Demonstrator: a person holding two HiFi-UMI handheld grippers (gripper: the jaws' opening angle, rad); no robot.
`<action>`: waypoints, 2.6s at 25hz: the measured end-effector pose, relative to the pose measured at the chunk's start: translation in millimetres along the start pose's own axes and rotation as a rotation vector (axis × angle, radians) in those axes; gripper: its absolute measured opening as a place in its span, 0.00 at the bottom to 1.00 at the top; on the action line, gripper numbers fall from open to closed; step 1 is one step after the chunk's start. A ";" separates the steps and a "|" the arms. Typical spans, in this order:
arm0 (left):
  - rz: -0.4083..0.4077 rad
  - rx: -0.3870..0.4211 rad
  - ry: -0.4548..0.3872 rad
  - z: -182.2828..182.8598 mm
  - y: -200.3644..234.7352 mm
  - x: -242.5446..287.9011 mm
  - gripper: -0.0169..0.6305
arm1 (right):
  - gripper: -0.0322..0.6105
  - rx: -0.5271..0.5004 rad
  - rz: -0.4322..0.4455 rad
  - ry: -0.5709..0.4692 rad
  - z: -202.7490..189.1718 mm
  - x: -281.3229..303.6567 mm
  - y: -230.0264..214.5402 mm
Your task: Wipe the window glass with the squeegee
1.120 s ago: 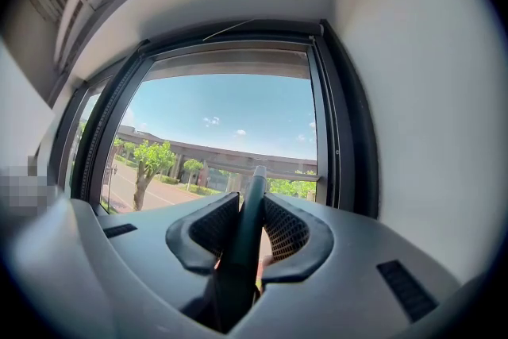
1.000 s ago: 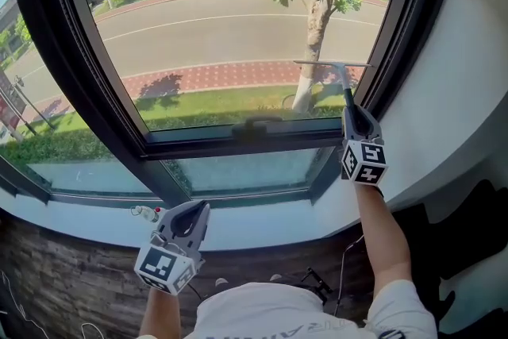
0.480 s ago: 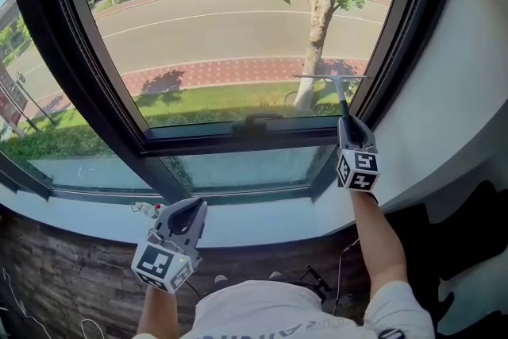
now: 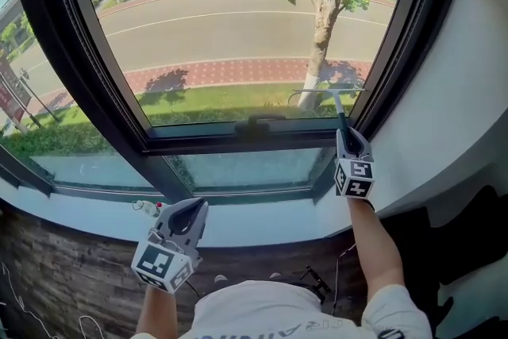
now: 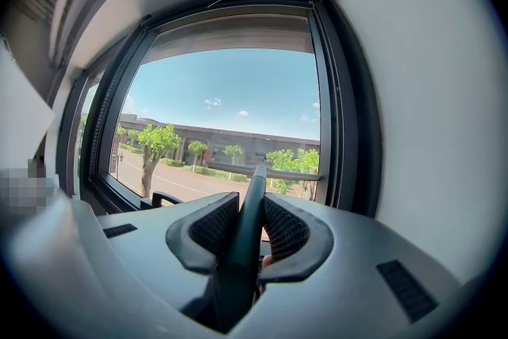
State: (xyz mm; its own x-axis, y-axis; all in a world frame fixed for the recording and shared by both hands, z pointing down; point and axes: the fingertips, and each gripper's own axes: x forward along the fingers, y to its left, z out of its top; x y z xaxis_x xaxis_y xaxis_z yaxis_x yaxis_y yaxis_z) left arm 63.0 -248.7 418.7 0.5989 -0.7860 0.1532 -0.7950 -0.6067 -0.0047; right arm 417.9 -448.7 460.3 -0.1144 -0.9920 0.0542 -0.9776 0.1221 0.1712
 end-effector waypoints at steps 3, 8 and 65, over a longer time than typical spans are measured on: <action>0.004 0.001 0.005 -1.6 0.0 0.0 0.05 | 0.21 -0.006 0.000 -0.002 -5.9 0.2 0.2; 0.011 -0.004 0.010 -3.2 0.4 -0.8 0.05 | 0.21 0.008 0.006 0.047 -31.6 1.6 3.7; 0.023 -0.048 0.019 -25.5 13.9 -22.5 0.05 | 0.21 0.155 0.020 0.143 -97.9 -88.4 46.4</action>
State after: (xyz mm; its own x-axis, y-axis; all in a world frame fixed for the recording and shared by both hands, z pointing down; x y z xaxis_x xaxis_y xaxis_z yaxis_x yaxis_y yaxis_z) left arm 36.0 -236.5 440.4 0.5787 -0.7971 0.1726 -0.8126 -0.5815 0.0387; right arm 399.9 -352.0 559.8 -0.1191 -0.9732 0.1966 -0.9921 0.1245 0.0154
